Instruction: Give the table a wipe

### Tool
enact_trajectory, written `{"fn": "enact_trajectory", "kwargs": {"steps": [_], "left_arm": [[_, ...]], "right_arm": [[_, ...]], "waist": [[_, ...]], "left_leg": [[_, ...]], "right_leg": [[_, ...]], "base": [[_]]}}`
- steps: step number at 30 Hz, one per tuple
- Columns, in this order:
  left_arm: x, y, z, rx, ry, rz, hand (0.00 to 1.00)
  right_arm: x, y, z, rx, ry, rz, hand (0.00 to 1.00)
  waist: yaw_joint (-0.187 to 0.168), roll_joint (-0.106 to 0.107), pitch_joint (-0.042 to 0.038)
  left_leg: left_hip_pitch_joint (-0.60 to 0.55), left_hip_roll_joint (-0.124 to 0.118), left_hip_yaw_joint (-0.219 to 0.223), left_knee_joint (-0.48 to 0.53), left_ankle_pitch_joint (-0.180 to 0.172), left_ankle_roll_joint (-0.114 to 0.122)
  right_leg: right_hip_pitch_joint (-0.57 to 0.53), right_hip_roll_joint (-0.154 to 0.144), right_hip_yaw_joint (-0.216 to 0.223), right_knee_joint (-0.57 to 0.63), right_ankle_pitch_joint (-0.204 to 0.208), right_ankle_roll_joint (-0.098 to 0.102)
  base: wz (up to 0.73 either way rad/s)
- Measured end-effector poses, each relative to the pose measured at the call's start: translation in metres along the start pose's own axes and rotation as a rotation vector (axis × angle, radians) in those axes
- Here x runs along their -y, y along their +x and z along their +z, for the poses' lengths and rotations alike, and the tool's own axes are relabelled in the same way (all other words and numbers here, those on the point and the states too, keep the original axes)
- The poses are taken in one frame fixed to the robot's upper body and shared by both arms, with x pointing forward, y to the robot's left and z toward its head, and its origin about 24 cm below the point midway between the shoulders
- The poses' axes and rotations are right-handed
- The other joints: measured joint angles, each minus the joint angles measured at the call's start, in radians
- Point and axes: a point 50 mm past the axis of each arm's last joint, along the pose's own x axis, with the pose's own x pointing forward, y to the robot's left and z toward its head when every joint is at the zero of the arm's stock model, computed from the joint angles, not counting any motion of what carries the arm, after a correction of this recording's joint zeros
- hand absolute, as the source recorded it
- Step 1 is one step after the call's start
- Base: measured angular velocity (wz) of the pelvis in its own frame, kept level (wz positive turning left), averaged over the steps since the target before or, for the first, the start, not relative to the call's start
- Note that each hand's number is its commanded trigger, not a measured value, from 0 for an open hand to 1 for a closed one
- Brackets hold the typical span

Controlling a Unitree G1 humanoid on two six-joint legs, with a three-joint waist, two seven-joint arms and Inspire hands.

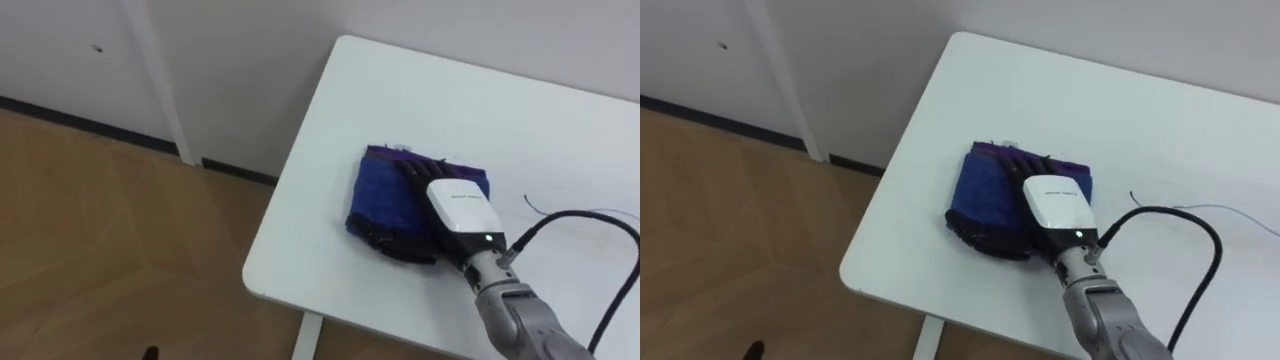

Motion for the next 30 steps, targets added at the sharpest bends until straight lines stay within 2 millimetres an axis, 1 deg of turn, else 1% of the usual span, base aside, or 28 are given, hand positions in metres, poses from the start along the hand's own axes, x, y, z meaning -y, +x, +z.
{"fn": "enact_trajectory", "kwargs": {"steps": [2, 5, 7, 9, 11, 13, 15, 18, 24, 29, 30], "left_arm": [[0.001, 0.0, 0.001, 0.003, -0.001, -0.002, 0.0], [0.003, 0.0, 0.0, 0.002, -0.003, -0.01, 0.0], [0.003, 0.0, 0.0, 0.002, -0.004, -0.01, 0.0], [0.004, 0.0, 0.003, 0.008, -0.004, -0.013, 0.0], [0.004, 0.0, 0.001, 0.004, -0.004, -0.012, 0.0], [0.004, 0.0, 0.002, 0.005, -0.004, -0.012, 0.0], [0.004, 0.0, 0.002, 0.007, -0.005, -0.012, 0.0], [0.004, 0.0, 0.002, 0.006, -0.005, -0.011, 0.0], [0.003, 0.0, 0.0, 0.008, -0.011, -0.008, 0.0], [0.002, -0.001, -0.004, -0.002, -0.013, -0.004, 0.0], [0.002, -0.001, -0.004, -0.002, -0.014, -0.004, 0.0]], "right_arm": [[-0.004, -0.001, -0.001, -0.01, 0.004, 0.006, 0.0], [-0.008, -0.004, -0.003, -0.018, -0.005, 0.011, 0.0], [-0.011, -0.007, -0.006, -0.026, -0.008, 0.01, 0.0], [-0.017, -0.013, -0.013, -0.056, 0.002, -0.002, 0.0], [-0.021, -0.017, -0.015, -0.071, 0.01, -0.014, 0.0], [-0.022, -0.018, -0.015, -0.072, 0.011, -0.021, 0.0], [-0.022, -0.018, -0.016, -0.069, 0.015, -0.033, 0.0], [-0.022, -0.02, -0.02, -0.081, 0.025, -0.044, 0.0], [-0.02, -0.02, -0.022, -0.08, 0.036, -0.059, 0.0], [-0.012, -0.02, -0.031, -0.118, 0.039, -0.113, 0.0], [-0.01, -0.019, -0.033, -0.126, 0.04, -0.124, 0.0]], "waist": [[-0.001, 0.001, -0.0014], [0.0, 0.008, -0.0066], [-0.003, 0.011, -0.0062], [-0.006, 0.019, -0.0126], [-0.007, 0.029, -0.0116], [-0.008, 0.035, -0.013], [-0.008, 0.039, -0.0108], [-0.007, 0.039, -0.0097], [-0.007, 0.034, -0.0073], [-0.007, 0.025, -0.0081], [-0.002, 0.023, -0.0082]], "left_leg": [[0.0, 0.0, -0.001, 0.001, 0.0, 0.0], [0.001, -0.001, -0.005, 0.001, 0.0, 0.0], [0.001, -0.001, -0.014, 0.002, 0.0, 0.0], [0.005, -0.002, -0.018, 0.004, 0.0, 0.0], [0.017, -0.003, -0.019, 0.003, 0.0, 0.0], [0.02, -0.003, -0.021, 0.003, 0.0, 0.0], [0.02, -0.003, -0.021, 0.004, 0.001, -0.001], [0.021, -0.003, -0.021, 0.005, 0.001, -0.001], [0.019, -0.002, -0.021, 0.007, 0.001, -0.001], [0.017, -0.002, -0.023, 0.005, 0.001, -0.001], [0.016, -0.002, -0.022, 0.004, 0.001, -0.001]], "right_leg": [[0.0, 0.0, -0.001, 0.0, 0.0, 0.0], [0.001, -0.001, -0.011, 0.0, 0.0, 0.0], [0.005, -0.001, -0.025, 0.0, 0.0, 0.0], [0.015, -0.001, -0.025, 0.0, 0.0, 0.0], [0.026, -0.001, -0.025, 0.0, 0.0, 0.0], [0.031, -0.001, -0.025, 0.0, 0.0, 0.0], [0.035, -0.001, -0.025, 0.0, 0.0, 0.0], [0.039, -0.001, -0.024, -0.001, 0.0, 0.0], [0.038, 0.0, -0.025, -0.001, 0.0, 0.0], [0.035, 0.0, -0.026, 0.0, 0.0, 0.0], [0.033, 0.0, -0.026, 0.0, 0.0, 0.0]], "base": [[0.03], [0.05], [0.12], [0.13], [0.03], [0.0], [0.0], [0.0], [0.0], [0.0], [0.0]]}}
